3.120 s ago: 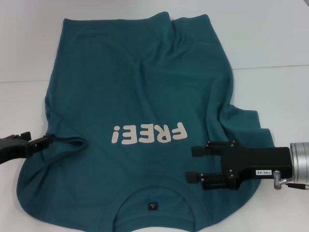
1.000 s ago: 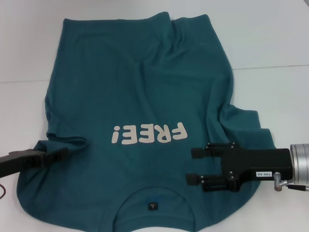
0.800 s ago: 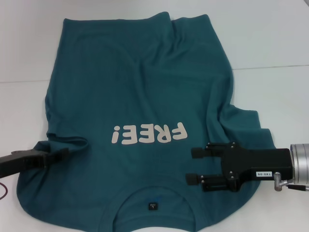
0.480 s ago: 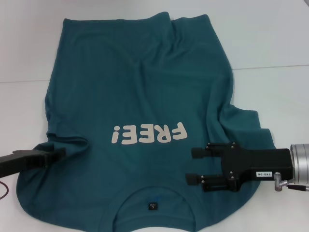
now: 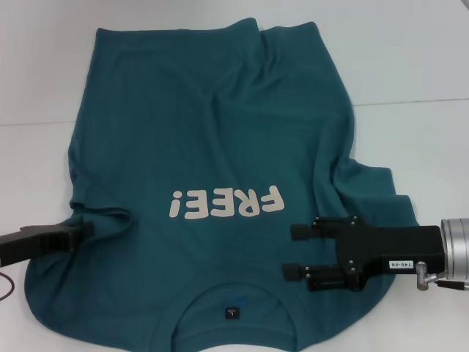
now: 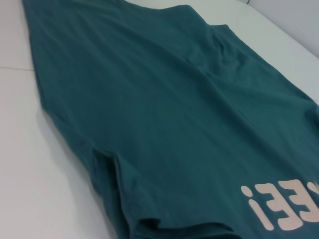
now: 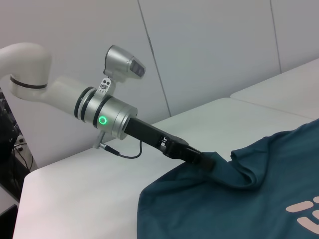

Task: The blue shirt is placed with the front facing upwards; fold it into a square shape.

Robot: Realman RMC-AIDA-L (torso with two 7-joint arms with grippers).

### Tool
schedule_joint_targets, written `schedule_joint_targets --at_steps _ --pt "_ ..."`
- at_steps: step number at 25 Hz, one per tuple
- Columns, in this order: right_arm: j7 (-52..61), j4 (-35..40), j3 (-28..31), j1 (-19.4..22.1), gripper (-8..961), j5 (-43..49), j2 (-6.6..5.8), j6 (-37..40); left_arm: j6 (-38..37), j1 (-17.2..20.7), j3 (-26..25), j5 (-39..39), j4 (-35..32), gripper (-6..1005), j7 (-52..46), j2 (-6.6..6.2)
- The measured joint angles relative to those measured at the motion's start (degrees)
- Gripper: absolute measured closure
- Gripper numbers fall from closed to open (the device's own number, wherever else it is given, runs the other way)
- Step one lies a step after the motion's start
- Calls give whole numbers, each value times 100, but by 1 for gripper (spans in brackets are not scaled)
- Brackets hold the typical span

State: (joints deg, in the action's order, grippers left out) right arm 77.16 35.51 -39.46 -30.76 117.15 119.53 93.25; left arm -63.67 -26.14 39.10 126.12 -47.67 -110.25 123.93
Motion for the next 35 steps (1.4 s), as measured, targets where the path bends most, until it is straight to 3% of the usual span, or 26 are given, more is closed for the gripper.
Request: schedule_joint_targets --at_steps 8,18,35 --pt "0 0 0 -7 209 -1 0 -1 -576 2 -4 -49 -97 983 -430 0" --pt "-74 0 24 -27 211 -20 8 -18 -1009 -7 10 -445 65 963 -726 8" --pt "-130 -53 32 -27 215 -27 9 -30 -984 -165 88 -1088 702 929 -530 18"
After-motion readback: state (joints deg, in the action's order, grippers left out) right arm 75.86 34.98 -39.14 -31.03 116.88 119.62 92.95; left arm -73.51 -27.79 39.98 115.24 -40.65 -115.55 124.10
